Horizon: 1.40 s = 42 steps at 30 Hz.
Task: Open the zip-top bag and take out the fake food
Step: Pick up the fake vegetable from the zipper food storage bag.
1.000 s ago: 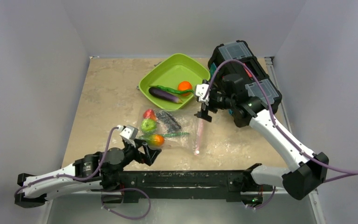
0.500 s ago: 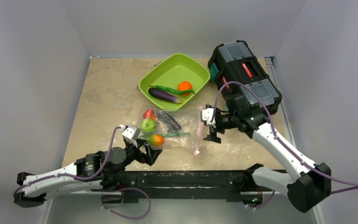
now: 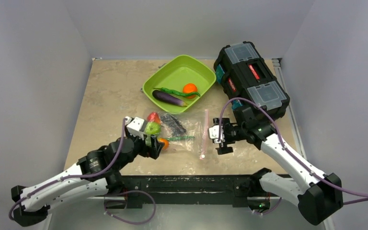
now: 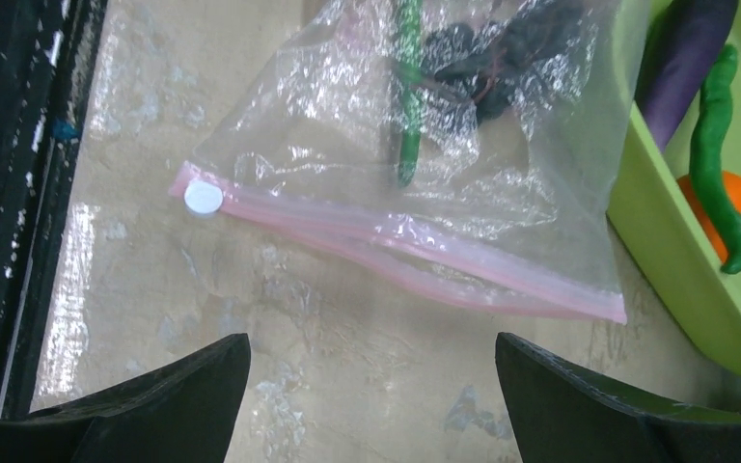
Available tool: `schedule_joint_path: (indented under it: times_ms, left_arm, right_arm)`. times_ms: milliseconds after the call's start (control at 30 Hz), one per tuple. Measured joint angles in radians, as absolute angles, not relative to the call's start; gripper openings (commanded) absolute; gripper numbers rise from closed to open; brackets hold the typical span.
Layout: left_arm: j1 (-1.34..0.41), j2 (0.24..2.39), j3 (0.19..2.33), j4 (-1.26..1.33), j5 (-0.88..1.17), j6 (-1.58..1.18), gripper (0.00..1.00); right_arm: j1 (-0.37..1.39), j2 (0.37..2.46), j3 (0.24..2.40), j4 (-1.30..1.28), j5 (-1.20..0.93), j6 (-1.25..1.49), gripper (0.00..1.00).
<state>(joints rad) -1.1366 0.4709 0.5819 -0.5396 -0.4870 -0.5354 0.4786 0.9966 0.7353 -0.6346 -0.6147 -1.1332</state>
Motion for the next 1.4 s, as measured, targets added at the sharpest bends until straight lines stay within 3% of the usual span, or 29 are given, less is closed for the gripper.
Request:
schedule_joint_path:
  times_ms: [233, 433, 567, 767, 1233, 1400]
  left_arm:
    - [-0.908, 0.563, 0.584, -0.513, -0.282, -0.482, 0.91]
    - [-0.686, 0.672, 0.609, -0.508, -0.070, -0.426, 0.74]
    - [-0.632, 0.746, 0.635, -0.498, 0.025, -0.397, 0.63]
    - [-0.624, 0.851, 0.643, -0.457, 0.111, -0.377, 0.59]
    - [-0.622, 0.949, 0.583, -0.341, 0.092, -0.378, 0.52]
    - [-0.610, 0.992, 0.570, -0.283, 0.068, -0.379, 0.50]
  right_arm:
    - [0.479, 1.055, 0.722, -0.631, -0.552, -1.201, 0.92]
    - [0.479, 1.102, 0.704, -0.587, -0.499, -1.216, 0.74]
    - [0.484, 1.150, 0.702, -0.551, -0.482, -1.207, 0.60]
    - [0.499, 1.248, 0.743, -0.531, -0.522, -1.124, 0.49]
    - [0.567, 1.428, 0.820, -0.374, -0.527, -0.821, 0.38]
    - [0.591, 1.475, 0.867, -0.360, -0.519, -0.762, 0.46]
